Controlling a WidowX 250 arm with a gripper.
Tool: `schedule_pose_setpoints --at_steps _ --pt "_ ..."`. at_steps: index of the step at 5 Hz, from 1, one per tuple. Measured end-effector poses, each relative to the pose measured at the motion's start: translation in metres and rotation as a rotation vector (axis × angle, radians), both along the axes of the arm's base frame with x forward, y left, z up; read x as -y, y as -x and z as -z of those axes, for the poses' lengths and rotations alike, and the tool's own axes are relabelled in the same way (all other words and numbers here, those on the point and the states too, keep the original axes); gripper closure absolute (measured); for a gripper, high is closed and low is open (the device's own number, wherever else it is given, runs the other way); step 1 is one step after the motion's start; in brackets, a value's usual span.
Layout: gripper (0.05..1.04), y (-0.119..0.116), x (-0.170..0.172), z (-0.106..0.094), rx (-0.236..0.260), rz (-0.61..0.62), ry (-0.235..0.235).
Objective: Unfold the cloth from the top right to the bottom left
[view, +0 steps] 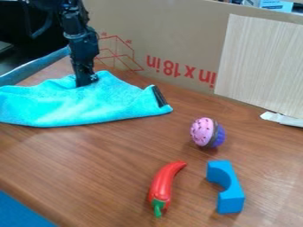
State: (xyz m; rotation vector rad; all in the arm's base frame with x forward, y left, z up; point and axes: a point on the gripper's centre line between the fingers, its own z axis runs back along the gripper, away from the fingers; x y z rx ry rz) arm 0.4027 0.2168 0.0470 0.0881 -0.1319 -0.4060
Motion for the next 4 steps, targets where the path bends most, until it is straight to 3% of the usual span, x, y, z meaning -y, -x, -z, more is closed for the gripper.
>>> schedule_pose_setpoints --at_steps 1,3,4 --pt "1.015 0.014 0.005 -0.028 0.048 0.027 0.018" --pt "1.016 0.067 0.023 -0.057 0.133 0.119 0.036" --pt "1.016 0.095 0.035 -0.060 0.152 0.159 0.011"
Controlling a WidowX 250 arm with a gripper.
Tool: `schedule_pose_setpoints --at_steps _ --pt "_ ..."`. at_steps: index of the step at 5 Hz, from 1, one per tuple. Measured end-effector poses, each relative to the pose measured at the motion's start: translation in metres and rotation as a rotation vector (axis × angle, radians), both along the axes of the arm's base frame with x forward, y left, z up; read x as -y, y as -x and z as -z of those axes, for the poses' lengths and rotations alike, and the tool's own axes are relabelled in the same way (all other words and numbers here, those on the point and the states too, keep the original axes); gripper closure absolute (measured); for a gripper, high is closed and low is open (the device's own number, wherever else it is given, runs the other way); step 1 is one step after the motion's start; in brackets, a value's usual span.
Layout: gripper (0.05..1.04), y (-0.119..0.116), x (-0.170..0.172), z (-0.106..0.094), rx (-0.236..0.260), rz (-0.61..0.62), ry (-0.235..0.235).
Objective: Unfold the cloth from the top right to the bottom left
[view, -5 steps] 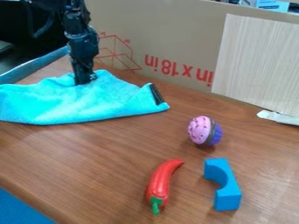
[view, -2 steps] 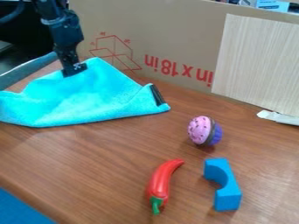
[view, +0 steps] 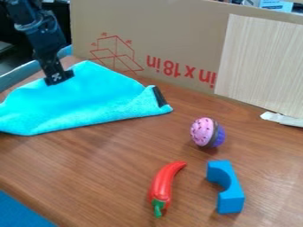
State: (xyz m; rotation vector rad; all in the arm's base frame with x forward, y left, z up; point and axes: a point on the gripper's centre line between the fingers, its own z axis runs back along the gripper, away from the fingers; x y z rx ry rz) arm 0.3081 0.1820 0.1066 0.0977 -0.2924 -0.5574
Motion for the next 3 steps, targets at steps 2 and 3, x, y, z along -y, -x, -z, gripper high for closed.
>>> schedule_pose_setpoints --at_steps 2,3 --pt "1.016 0.053 0.027 0.032 0.024 0.055 -0.106" --pt "1.016 0.075 0.038 0.045 0.024 0.093 -0.147"
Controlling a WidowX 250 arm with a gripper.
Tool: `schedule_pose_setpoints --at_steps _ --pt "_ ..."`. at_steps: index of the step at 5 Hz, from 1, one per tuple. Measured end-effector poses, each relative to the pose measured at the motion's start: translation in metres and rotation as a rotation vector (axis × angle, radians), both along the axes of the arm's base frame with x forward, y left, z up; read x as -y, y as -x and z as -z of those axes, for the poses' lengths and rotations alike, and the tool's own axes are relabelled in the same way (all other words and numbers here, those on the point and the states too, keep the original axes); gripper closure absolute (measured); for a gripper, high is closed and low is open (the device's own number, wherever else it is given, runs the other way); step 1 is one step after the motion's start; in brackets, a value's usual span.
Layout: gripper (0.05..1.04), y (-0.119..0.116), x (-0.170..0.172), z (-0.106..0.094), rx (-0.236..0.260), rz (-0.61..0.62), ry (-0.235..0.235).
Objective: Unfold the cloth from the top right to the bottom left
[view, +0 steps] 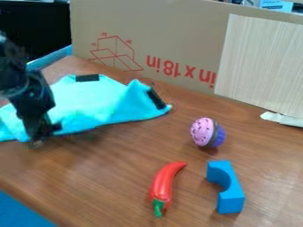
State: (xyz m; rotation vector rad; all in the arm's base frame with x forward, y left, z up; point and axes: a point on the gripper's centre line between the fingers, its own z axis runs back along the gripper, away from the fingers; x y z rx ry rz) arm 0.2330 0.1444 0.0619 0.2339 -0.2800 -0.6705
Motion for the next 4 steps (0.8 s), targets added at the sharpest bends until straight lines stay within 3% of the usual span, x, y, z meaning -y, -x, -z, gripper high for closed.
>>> schedule_pose_setpoints --at_steps 1,3,4 --pt "1.016 0.014 0.009 -0.002 -0.023 0.034 0.000" --pt "1.016 0.030 0.024 -0.009 -0.127 0.018 0.033" --pt "1.016 0.037 0.030 -0.012 -0.168 0.010 0.016"
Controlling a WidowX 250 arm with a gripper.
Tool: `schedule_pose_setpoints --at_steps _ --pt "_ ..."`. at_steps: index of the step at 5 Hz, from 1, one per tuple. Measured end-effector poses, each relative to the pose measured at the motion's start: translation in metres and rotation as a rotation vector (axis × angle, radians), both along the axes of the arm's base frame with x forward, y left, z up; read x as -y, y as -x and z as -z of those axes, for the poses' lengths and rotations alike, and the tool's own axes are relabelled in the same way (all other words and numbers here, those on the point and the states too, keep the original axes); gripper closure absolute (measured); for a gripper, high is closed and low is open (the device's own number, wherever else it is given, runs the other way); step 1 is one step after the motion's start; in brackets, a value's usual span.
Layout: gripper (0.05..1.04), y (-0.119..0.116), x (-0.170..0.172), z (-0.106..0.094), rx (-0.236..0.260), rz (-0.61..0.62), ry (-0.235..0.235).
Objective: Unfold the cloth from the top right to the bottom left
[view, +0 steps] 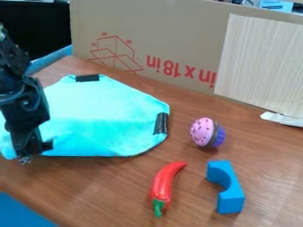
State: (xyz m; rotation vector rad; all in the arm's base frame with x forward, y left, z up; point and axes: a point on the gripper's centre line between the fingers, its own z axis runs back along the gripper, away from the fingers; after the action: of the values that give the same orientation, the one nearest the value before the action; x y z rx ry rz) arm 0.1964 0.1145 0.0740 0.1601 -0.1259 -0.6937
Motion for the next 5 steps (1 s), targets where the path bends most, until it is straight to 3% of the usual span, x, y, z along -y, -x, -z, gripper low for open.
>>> schedule_pose_setpoints --at_steps 2,5 --pt "1.015 0.011 0.009 0.010 -0.064 -0.010 -0.018" --pt "1.017 0.024 0.024 0.011 -0.082 -0.035 -0.006"
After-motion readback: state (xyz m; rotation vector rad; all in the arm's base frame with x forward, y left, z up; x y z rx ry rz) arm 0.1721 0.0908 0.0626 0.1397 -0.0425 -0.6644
